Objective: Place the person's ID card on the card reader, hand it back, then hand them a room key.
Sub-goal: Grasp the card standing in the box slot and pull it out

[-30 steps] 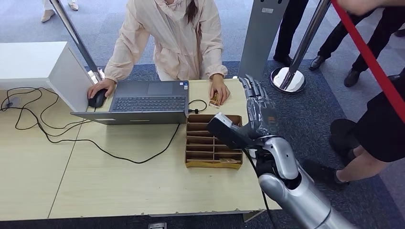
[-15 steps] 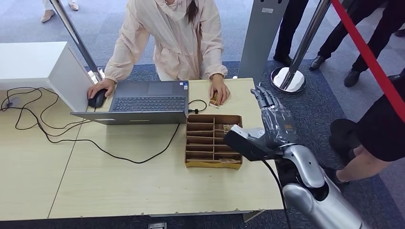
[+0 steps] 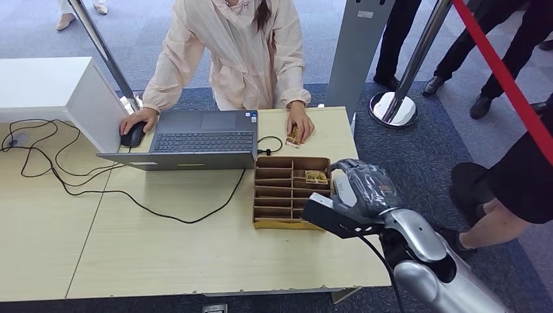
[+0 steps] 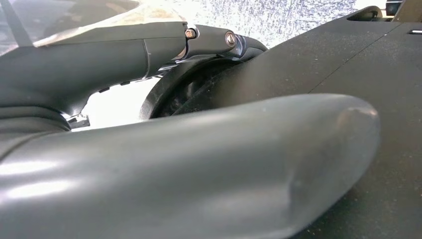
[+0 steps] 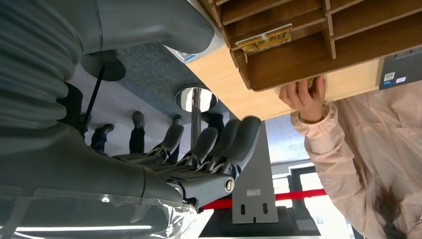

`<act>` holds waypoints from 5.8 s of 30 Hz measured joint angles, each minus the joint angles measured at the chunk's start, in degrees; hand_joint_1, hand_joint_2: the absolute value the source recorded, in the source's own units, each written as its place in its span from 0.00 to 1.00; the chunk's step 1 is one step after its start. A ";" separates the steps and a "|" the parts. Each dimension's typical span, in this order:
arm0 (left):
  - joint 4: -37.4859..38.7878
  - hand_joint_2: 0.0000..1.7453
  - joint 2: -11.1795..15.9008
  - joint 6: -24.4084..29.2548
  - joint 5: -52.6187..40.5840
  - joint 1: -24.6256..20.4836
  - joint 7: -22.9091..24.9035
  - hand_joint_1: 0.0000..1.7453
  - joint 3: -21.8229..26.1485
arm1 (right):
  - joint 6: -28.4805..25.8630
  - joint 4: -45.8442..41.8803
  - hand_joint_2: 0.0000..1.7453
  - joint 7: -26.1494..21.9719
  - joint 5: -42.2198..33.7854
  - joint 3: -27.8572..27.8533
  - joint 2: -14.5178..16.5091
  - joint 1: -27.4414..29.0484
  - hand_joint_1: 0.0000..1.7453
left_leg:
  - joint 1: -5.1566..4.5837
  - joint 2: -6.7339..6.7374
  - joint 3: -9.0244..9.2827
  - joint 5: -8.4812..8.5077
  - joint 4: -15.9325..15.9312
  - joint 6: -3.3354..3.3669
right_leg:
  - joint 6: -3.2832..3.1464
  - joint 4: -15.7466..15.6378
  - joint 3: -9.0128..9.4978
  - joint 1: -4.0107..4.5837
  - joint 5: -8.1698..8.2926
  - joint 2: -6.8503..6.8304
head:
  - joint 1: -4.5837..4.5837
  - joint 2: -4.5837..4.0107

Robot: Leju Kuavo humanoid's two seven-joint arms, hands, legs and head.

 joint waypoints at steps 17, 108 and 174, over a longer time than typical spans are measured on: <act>0.00 0.00 0.00 0.00 0.00 0.00 0.21 0.00 0.26 | 0.78 -0.32 1.00 1.43 -0.93 4.57 -0.46 0.12 0.19 | 0.00 0.00 0.00 0.00 -0.01 0.00 | 0.00 0.00 0.00 0.00 0.00 0.00 | 0.01 -0.01; -0.13 0.00 -0.02 -0.15 0.00 -0.01 0.66 0.00 0.26 | -13.11 15.60 1.00 0.97 16.08 15.17 10.03 1.65 0.08 | 0.01 0.00 0.01 0.00 -0.02 -0.01 | -0.03 0.01 0.00 0.01 -0.06 0.00 | 0.00 0.00; -0.15 0.00 -0.16 -0.19 0.00 -0.01 1.04 0.00 0.26 | -7.66 17.22 1.00 5.21 19.69 13.12 9.20 1.66 0.29 | 0.01 0.00 0.01 0.00 -0.02 0.00 | -0.03 0.01 0.01 0.01 -0.06 0.00 | 0.00 0.00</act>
